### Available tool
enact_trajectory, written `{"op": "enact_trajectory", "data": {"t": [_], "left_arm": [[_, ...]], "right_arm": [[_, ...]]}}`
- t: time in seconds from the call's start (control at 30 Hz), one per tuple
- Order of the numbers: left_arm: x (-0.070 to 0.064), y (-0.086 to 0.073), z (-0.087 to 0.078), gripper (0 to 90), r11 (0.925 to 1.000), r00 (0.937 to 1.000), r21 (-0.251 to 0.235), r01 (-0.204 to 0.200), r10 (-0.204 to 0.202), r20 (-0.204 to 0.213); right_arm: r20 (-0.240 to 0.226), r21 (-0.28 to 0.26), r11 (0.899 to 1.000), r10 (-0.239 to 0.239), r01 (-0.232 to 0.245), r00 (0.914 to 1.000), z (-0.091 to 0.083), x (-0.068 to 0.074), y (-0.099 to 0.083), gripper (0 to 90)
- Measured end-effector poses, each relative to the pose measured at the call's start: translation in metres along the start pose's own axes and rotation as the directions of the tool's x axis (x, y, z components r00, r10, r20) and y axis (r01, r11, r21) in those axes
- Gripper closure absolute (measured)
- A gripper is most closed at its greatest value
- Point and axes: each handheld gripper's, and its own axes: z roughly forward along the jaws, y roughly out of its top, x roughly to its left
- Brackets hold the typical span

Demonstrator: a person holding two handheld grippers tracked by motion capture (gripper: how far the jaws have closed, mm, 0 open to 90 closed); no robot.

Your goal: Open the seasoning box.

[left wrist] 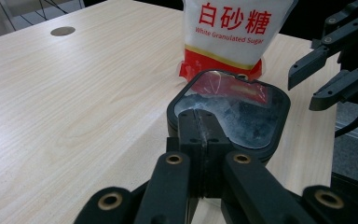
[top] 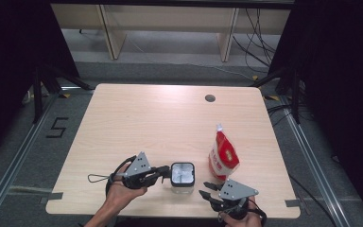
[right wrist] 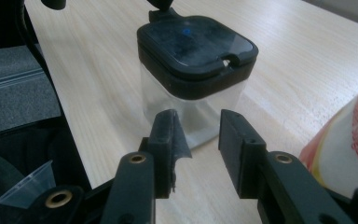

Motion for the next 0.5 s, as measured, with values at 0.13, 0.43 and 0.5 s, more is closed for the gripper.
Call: {"op": "enact_trajectory", "data": {"t": [0.13, 0.43, 0.5], "left_arm": [[0.0006, -0.0019, 0.0006, 89.2, 0.9992, 0.9994, -0.022, 0.035, -0.035, 0.007], [0.0001, -0.0030, 0.0007, 89.2, 0.9985, 0.9990, -0.032, 0.044, -0.044, 0.004], [0.0002, -0.0034, 0.0006, 89.2, 0.9984, 0.9989, -0.033, 0.047, -0.046, 0.004]], "right_arm": [[0.003, -0.010, 1.000, -0.021, 0.021, 0.9998, 0.0039, 0.0016, 0.0042, 73.5], [0.002, -0.005, 1.000, -0.012, 0.012, 0.9999, 0.0084, -0.0014, 0.0075, 79.5], [0.001, -0.005, 1.000, -0.022, 0.022, 0.9997, 0.0102, -0.0013, 0.0090, 81.3]]}}
